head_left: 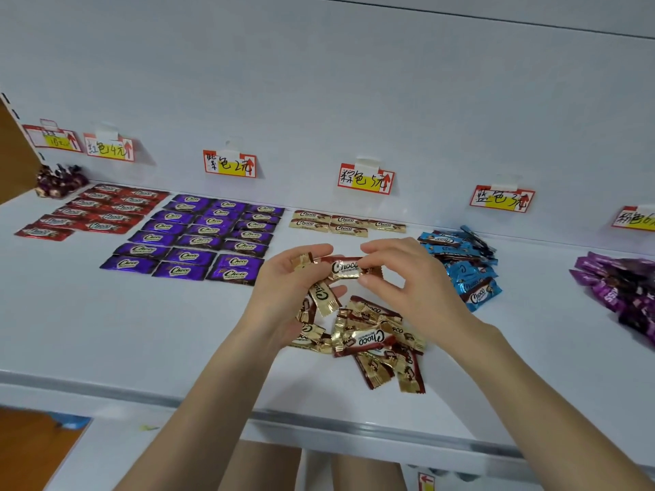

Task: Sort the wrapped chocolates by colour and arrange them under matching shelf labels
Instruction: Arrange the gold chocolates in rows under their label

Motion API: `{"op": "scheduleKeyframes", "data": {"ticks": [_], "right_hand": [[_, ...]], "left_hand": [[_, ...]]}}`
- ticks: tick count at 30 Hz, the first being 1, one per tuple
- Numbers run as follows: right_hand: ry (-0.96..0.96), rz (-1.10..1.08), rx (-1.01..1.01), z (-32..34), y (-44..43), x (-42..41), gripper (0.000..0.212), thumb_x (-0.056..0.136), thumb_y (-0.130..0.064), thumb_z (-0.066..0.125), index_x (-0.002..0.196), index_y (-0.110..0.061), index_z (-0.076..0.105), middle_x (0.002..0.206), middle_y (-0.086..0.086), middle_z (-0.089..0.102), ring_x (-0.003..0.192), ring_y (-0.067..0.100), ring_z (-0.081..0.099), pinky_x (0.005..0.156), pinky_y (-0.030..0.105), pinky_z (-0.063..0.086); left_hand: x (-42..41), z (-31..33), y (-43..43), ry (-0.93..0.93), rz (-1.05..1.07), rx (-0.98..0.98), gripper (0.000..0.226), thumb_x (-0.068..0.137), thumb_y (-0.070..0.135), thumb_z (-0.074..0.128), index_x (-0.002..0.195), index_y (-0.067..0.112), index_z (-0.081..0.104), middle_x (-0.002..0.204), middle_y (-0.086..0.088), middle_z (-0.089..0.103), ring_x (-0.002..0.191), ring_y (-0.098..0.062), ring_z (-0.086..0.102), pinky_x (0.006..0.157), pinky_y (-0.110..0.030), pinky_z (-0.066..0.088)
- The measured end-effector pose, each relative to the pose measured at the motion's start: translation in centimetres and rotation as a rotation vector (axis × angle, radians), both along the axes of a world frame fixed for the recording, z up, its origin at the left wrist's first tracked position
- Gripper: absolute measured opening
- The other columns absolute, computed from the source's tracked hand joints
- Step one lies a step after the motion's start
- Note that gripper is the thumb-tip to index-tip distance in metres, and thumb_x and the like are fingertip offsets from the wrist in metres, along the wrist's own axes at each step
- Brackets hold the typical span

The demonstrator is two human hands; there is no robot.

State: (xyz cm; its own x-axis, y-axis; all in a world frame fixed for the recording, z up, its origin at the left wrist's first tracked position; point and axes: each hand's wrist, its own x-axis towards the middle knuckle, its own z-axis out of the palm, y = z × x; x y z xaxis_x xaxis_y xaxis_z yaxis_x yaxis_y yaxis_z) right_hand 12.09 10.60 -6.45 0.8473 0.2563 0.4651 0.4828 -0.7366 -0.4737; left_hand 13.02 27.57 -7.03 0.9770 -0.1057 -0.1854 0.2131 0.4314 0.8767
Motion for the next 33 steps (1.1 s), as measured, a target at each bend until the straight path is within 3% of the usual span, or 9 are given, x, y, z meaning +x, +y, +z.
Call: {"op": "scheduleKeyframes", "data": {"ticks": [6,11,14,16,22,26,33], "right_hand": [[0.069,0.036,-0.077,-0.5,-1.3,1.3,0.019,0.084,-0.018,0.065,0.102,-0.014,0.069,0.104,-0.003,0.066,0.097,0.012,0.050,0.081,0.022,0.036],[0.189,-0.207,0.113,-1.7,-4.2,5.4,0.023,0.084,-0.015,0.065,0.107,-0.016,0.067,0.107,-0.003,0.065,0.091,0.006,0.052,0.070,0.005,0.033],[0.235,-0.294,0.146,-1.8,-5.4,8.5,0.022,0.085,-0.012,0.063,0.106,-0.013,0.066,0.107,0.001,0.065,0.097,0.017,0.059,0.080,0.021,0.040],[0.258,-0.314,0.069,-1.9,-5.7,10.4,0.021,0.086,-0.011,0.060,0.106,-0.012,0.065,0.108,0.005,0.066,0.099,0.022,0.059,0.084,0.030,0.044],[0.310,-0.378,-0.316,-3.4,-6.0,13.1,0.021,0.092,-0.014,0.050,0.108,-0.016,0.064,0.112,0.008,0.062,0.101,0.027,0.055,0.079,0.035,0.044],[0.227,-0.343,-0.406,-3.9,-5.8,12.5,0.025,0.093,-0.016,0.045,0.109,-0.014,0.064,0.109,0.010,0.059,0.096,0.027,0.054,0.072,0.033,0.043],[0.218,-0.283,-0.451,-4.2,-5.4,12.0,0.031,0.097,-0.025,0.039,0.113,-0.013,0.062,0.113,0.009,0.059,0.102,0.026,0.052,0.082,0.041,0.048]], "left_hand": [[0.8,-0.2,-0.7,0.056,-0.007,-0.022,0.014,0.090,-0.003,0.054,0.096,0.005,0.064,0.077,-0.012,0.073,0.065,-0.019,0.070,0.054,-0.028,0.057],[2.9,-0.6,-1.4,0.224,0.058,-0.161,0.011,0.094,0.000,0.047,0.103,-0.003,0.053,0.102,-0.024,0.064,0.087,-0.028,0.069,0.063,-0.037,0.059],[4.3,-0.7,-1.9,0.211,0.047,-0.178,0.022,0.092,-0.011,0.034,0.110,-0.007,0.047,0.111,-0.026,0.058,0.091,-0.029,0.065,0.065,-0.036,0.055],[5.3,-0.7,-2.1,0.180,0.050,-0.177,0.029,0.092,-0.014,0.033,0.116,-0.003,0.045,0.115,-0.026,0.056,0.093,-0.028,0.064,0.064,-0.034,0.058],[6.9,-1.7,-2.3,0.138,0.109,-0.123,0.017,0.094,-0.007,0.043,0.098,0.005,0.054,0.097,-0.014,0.067,0.086,-0.019,0.069,0.075,-0.033,0.057],[7.0,-2.2,-1.7,0.140,0.148,-0.174,0.017,0.094,-0.006,0.044,0.100,0.005,0.055,0.097,-0.014,0.068,0.084,-0.020,0.070,0.074,-0.033,0.058],[6.9,-2.4,-1.7,0.145,0.138,-0.207,0.015,0.093,-0.004,0.047,0.102,0.005,0.056,0.101,-0.014,0.068,0.081,-0.021,0.072,0.074,-0.035,0.058]]}}
